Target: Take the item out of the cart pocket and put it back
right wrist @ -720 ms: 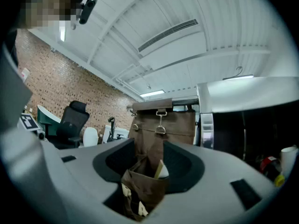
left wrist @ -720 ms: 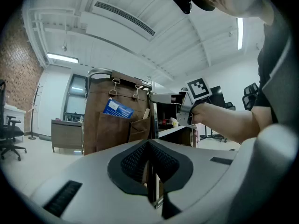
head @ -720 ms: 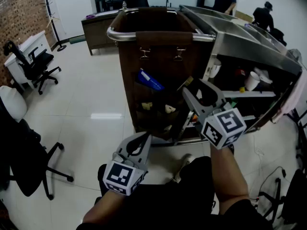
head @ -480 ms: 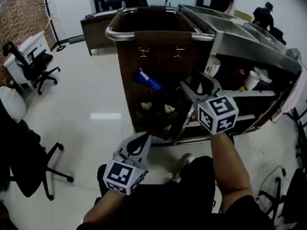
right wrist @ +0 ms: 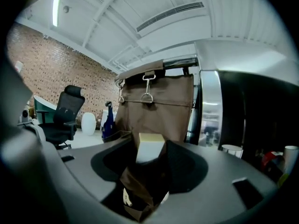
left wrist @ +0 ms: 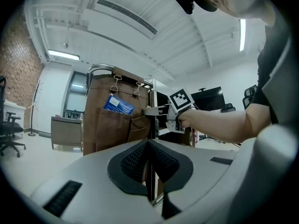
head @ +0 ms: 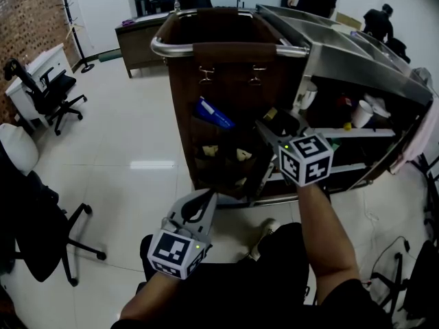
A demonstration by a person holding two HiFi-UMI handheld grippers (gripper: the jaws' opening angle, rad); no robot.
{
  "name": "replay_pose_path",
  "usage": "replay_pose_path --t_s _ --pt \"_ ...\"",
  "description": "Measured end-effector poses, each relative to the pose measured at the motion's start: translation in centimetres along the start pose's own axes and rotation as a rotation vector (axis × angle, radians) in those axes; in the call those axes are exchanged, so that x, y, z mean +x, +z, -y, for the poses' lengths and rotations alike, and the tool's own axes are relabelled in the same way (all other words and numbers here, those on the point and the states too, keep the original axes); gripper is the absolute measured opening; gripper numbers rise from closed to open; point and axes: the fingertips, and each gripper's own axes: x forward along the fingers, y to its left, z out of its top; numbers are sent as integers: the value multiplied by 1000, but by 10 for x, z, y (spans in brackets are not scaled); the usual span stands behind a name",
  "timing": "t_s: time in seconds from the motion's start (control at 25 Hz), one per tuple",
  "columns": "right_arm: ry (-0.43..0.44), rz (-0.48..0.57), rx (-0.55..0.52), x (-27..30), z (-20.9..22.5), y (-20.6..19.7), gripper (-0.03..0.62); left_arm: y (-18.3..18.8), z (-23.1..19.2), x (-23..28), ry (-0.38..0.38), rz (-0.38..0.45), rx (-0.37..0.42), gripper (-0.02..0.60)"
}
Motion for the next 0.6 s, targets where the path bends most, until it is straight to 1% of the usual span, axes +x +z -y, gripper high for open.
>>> replay_pose_path --t_s 0.04,0.08,0.16,0.4,0.6 --pt "1 -2 -1 0 0 -2 248 0 0 0 0 -1 -1 0" --pt "0 -1 -4 0 1 -2 213 -1 0 0 0 -3 -3 0" --pt "0 2 -5 -1 2 -1 190 -2 0 0 -1 -8 -5 0" --pt "24 29 19 -2 -3 5 185 0 0 0 4 -3 -3 0" --pt "33 90 38 -7 -7 27 175 -2 0 -3 4 -11 -13 0"
